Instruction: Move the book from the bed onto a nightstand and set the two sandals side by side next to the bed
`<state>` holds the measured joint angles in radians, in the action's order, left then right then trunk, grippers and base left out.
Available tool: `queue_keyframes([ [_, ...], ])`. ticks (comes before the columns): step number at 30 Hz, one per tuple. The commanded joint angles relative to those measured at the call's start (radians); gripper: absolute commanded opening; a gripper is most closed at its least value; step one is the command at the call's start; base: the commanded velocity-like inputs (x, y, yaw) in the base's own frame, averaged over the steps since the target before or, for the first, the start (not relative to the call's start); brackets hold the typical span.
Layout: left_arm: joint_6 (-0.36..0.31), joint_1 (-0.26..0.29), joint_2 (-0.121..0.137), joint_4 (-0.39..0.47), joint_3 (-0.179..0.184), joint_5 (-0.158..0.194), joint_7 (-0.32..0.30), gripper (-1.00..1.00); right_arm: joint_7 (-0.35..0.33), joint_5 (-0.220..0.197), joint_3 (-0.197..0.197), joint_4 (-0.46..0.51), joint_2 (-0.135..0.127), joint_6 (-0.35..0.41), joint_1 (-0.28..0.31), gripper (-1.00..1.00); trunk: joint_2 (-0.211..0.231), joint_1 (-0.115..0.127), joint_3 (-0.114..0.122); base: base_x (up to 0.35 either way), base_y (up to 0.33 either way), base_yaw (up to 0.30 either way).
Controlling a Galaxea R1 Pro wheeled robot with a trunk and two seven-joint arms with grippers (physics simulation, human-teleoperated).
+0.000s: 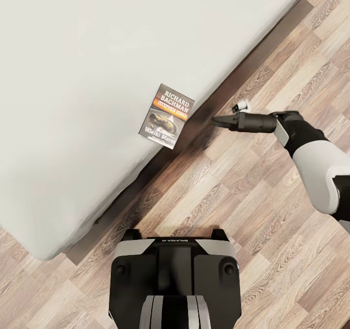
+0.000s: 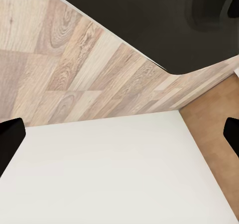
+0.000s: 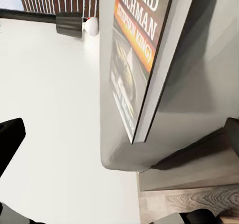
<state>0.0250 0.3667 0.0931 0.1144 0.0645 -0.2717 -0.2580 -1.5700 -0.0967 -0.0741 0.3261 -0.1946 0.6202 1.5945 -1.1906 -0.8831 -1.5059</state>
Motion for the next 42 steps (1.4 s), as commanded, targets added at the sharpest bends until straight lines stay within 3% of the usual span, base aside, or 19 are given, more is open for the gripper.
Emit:
queue_keyframes([
  [1,0.003,0.0,0.0,0.001,0.006,-0.003,-0.001,1.0,-0.001,-0.011,-0.007,-0.01,0.0,0.01,0.0,1.0,0.0,0.0,0.0,0.0,0.0,0.0],
  [21,0.003,0.0,-0.014,0.001,0.005,-0.003,-0.001,1.0,-0.001,-0.01,-0.008,-0.059,0.011,-0.001,-0.001,1.0,0.0,0.0,0.0,0.0,0.0,0.0],
  [26,0.003,0.0,-0.015,0.001,0.005,-0.003,-0.001,1.0,-0.001,-0.009,-0.009,-0.06,0.027,-0.003,-0.001,1.0,0.0,0.0,0.0,0.0,0.0,0.0],
  [36,0.004,0.0,-0.015,0.001,0.005,-0.002,-0.001,1.0,-0.001,-0.005,-0.007,-0.065,0.086,-0.003,-0.002,1.0,0.0,0.0,0.0,0.0,0.0,0.0],
  [42,0.004,0.0,-0.015,0.001,0.005,-0.002,-0.002,1.0,-0.001,-0.005,-0.009,-0.071,0.1,-0.004,-0.002,1.0,0.0,0.0,0.0,0.0,0.0,0.0],
])
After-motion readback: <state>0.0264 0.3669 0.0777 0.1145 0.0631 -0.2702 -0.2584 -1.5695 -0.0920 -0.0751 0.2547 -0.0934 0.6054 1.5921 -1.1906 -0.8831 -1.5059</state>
